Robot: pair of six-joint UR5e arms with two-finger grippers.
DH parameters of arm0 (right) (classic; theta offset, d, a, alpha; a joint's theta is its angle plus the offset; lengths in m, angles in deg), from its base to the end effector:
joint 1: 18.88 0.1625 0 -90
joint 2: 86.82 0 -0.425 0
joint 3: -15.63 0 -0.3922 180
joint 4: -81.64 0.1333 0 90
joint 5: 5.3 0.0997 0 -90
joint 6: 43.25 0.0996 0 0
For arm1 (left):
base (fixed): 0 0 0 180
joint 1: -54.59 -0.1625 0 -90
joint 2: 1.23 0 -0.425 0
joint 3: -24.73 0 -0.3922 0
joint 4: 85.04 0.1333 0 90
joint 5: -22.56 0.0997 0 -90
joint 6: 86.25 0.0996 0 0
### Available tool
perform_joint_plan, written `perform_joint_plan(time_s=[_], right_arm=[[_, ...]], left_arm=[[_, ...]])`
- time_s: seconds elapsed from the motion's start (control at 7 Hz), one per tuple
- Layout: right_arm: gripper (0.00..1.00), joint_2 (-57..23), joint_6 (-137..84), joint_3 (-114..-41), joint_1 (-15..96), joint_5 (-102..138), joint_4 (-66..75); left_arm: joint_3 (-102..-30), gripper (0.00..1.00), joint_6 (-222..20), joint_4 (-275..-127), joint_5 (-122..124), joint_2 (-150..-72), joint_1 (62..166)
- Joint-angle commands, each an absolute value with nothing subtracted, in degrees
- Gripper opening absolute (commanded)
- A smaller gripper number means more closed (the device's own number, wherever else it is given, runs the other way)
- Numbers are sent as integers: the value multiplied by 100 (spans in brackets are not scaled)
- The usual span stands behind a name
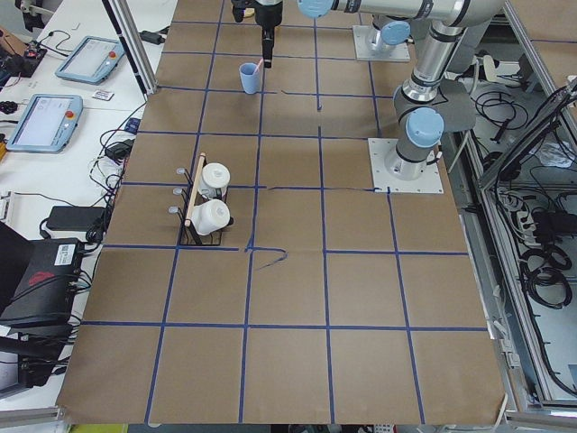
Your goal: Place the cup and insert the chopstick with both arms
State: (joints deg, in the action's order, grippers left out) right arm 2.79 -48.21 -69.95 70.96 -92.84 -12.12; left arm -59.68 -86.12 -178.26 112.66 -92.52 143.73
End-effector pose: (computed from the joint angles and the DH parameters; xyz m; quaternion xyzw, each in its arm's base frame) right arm 0.1362 -0.5068 0.5300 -0.0432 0.9965 -0.0688 0.0184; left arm -0.1256 -0.5042 0.5191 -0.0064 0.9999 -0.0094 0.0010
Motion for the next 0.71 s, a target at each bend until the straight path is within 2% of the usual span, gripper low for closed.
perform_joint_plan(time_s=[0.0,0.57], right_arm=[[100,344,-4448,-6998,7104,-9275,-1188],[100,344,-4044,-6989,7112,-9064,-1170]], left_arm=[[-5894,100,-8608,-17899,11256,-9308,14371],[-5894,100,-8608,-17891,11256,-9299,14380]])
